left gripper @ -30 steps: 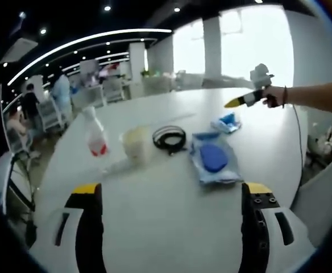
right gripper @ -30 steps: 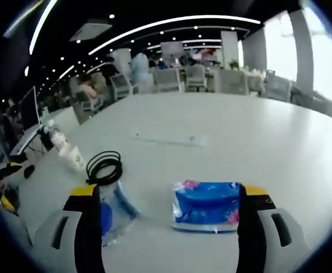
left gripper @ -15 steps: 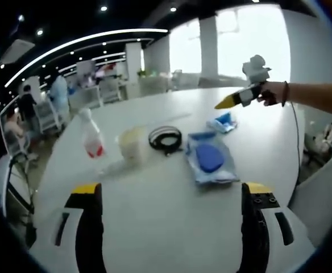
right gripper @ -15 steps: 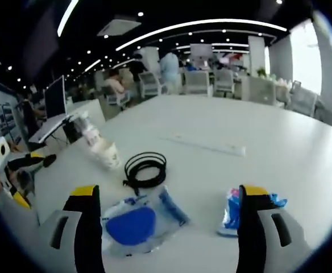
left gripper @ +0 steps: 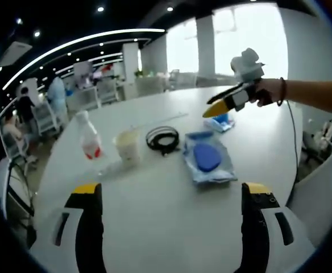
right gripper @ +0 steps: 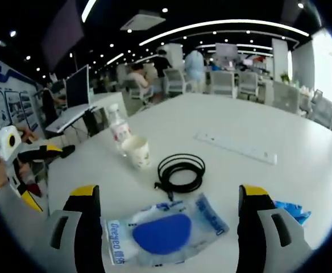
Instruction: Arrange the tabletop items into an orderly group along one side of the table until the central work area is clear of visible clutter.
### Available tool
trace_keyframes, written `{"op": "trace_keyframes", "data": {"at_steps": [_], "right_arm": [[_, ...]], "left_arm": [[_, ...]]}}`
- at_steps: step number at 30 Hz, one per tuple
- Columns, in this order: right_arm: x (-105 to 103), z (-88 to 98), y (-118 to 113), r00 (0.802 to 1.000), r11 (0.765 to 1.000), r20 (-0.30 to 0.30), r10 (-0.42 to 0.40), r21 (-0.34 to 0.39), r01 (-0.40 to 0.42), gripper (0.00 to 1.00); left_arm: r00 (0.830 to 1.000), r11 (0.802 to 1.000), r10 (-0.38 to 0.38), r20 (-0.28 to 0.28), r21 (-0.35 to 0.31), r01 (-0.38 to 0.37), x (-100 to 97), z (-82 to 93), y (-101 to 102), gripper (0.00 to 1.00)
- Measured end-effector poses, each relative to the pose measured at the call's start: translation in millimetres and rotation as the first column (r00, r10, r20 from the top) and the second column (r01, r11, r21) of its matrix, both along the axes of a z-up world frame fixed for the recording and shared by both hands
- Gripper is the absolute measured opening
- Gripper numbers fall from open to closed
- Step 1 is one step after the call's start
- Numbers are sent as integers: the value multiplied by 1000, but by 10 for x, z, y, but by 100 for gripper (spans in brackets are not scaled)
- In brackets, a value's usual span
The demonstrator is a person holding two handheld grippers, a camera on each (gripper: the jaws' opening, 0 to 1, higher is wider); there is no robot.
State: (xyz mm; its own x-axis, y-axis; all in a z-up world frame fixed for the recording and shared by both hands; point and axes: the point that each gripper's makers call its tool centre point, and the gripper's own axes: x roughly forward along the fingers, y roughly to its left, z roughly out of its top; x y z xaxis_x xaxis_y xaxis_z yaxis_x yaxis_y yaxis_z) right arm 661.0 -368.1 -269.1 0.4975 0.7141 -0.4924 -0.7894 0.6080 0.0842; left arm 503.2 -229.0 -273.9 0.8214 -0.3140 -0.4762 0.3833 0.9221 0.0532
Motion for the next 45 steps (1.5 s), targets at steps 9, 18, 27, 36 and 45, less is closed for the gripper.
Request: {"op": "trace_keyframes", "data": {"at_steps": [9, 18, 27, 36, 45], "right_arm": [[-8, -156, 181, 999, 998, 7, 51, -29, -51, 99], [4, -306, 312, 996, 994, 5, 90, -56, -90, 96], [58, -467, 435, 986, 980, 59, 159, -134, -150, 86], [124, -662, 559, 974, 963, 78, 212, -184, -195, 82], [186, -850, 611, 971, 952, 47, 236, -210, -221, 78]], "left_arm": [[1000, 1000, -9, -6, 1, 9, -11, -6, -29, 99], [1000, 1000, -13, -7, -2, 12, -11, -2, -50, 99], [1000, 1000, -29, -13, -4, 29, -18, -11, -100, 99], [999, 999, -35, -17, -5, 35, -19, -18, -99, 99], [999, 1000, -28, -15, -14, 28, -16, -17, -88, 99]]}}
